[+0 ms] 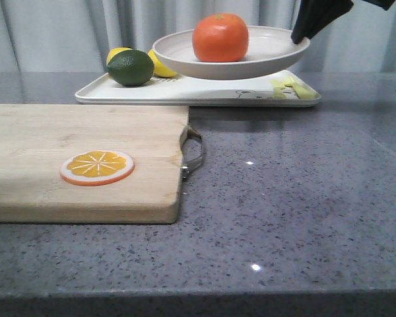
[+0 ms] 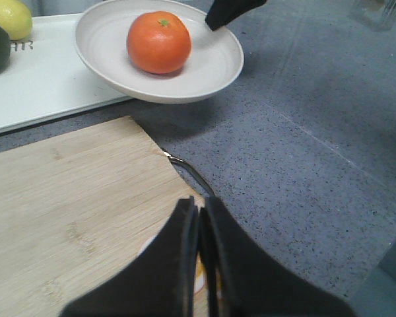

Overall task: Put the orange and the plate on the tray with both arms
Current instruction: 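Grip the plate rim with the right gripper and lift the plate, then carry the plate with the right gripper onto the white tray and lower it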

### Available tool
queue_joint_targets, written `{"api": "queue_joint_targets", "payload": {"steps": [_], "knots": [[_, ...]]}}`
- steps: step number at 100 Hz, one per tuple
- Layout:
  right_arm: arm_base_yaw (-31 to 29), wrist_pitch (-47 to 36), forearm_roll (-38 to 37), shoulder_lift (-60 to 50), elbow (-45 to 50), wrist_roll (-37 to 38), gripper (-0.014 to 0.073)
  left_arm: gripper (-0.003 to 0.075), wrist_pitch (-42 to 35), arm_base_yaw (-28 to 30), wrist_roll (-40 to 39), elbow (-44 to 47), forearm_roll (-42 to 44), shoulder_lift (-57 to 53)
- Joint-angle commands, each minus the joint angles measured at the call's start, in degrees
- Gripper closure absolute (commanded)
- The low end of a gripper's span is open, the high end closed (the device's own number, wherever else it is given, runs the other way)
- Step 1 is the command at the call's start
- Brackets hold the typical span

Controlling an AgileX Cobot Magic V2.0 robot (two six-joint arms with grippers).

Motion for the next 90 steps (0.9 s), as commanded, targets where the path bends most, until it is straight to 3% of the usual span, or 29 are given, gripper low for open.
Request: {"api": "queue_joint_targets", "payload": {"steps": [1, 41, 90], "knots": [[-0.26, -1.00, 3.44, 0.35, -7.57, -0.32, 0.0652, 0.0741, -4.87, 0.04, 0.00, -1.65, -0.57, -0.27], [-0.26, -0.99, 6.39, 15.12, -26.62, 0.20, 0.0652, 0.0741, -4.98, 0.04, 0.00, -1.65, -0.57, -0.27], [-0.28, -5.76, 6.37, 20.49, -29.80, 0.20, 0.0652, 0.0741, -4.98, 0.04, 0.00, -1.65, -0.57, -0.27]]}}
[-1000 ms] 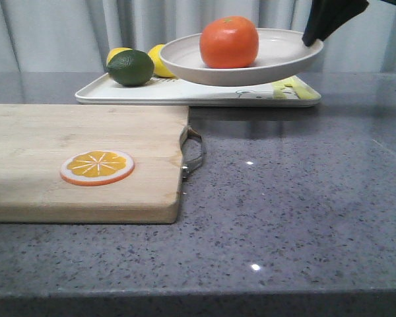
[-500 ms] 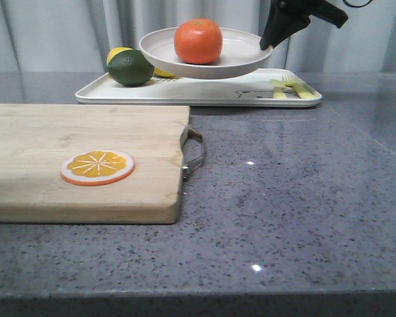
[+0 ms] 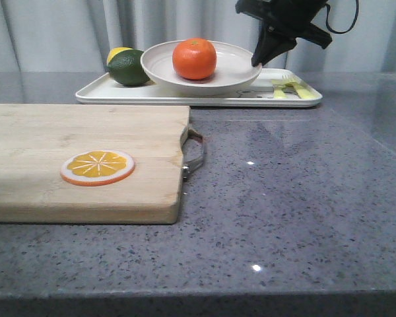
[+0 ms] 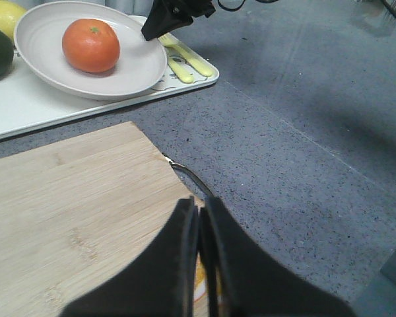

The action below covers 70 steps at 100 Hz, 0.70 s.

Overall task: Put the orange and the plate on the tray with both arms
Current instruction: 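Carry the plate with the right gripper onto the white tray and lower it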

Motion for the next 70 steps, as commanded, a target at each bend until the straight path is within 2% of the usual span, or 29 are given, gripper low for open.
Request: {"api": "queue_joint_targets", "payload": {"steps": [1, 29, 53, 70], "knots": [[-0.28, -3.47, 2.31, -3.37, -2.11, 0.10, 0.0652, 0.0741, -4.18, 0.04, 0.00, -1.65, -0.57, -0.27], [-0.28, -3.86, 2.26, -2.43, -2.11, 0.10, 0.0642, 0.0741, -4.18, 0.04, 0.00, -1.65, -0.57, -0.27], [-0.28, -4.03, 2.26, -2.43, -2.11, 0.10, 0.0470, 0.0741, -4.18, 0.04, 0.00, -1.65, -0.57, -0.27], [-0.40, -4.20, 2.26, -2.43, -2.41, 0.10, 0.0440, 0.0741, -4.18, 0.04, 0.00, -1.65, -0.57, -0.27]]}}
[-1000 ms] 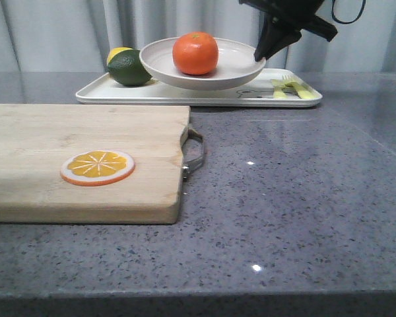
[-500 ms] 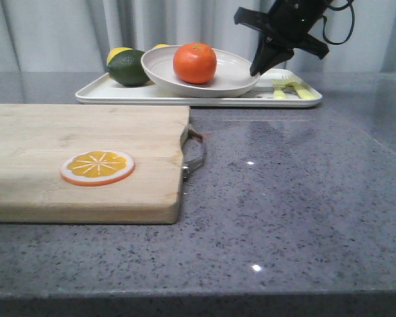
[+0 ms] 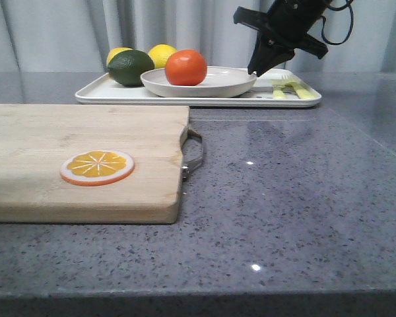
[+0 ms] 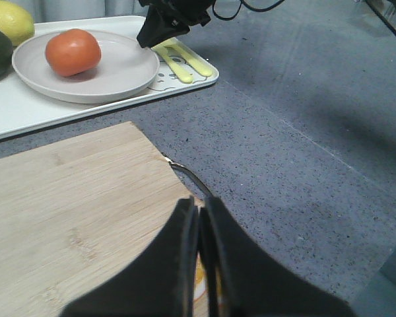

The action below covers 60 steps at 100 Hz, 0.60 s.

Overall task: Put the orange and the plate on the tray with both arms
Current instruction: 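Carry the plate with the right gripper onto the white tray and lower it, then release the plate and raise the right gripper away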

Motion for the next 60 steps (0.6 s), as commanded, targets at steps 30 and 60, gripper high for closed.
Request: {"api": "queue_joint_targets", "payload": {"steps": [30, 60], "knots": [[-1.32, 0.63, 0.89, -7.63, -2.30, -0.66, 0.0445, 0.0741, -4.18, 0.04, 0.00, -1.65, -0.57, -0.27], [-0.91, 7.75, -4.62, -11.55, -2.19, -0.66, 0.0662, 0.0741, -4.18, 0.04, 0.00, -1.65, -0.57, -0.27]]}}
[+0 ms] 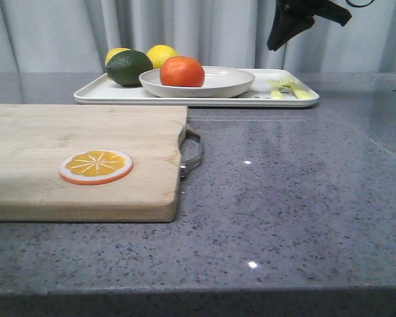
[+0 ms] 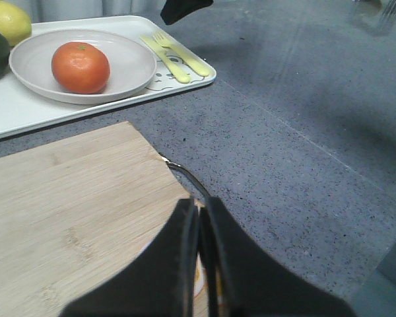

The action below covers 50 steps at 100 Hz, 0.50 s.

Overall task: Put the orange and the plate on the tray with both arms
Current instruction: 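Release the plate and raise the right gripper away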

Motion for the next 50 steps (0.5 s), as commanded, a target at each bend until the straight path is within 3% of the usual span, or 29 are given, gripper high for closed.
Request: {"api": "queue_joint_targets", "payload": {"steps": [1, 50], "knots": [[-0.03, -0.26, -0.19, -5.52, -1.84, -0.42, 0.0664, 0.0741, -4.18, 0.04, 0.00, -1.65, -0.57, -0.27], [1.73, 8.02, -7.77, -13.50, -1.66, -0.42, 0.0660, 0.0741, -4.18, 0.04, 0.00, -1.65, -0.57, -0.27]]}}
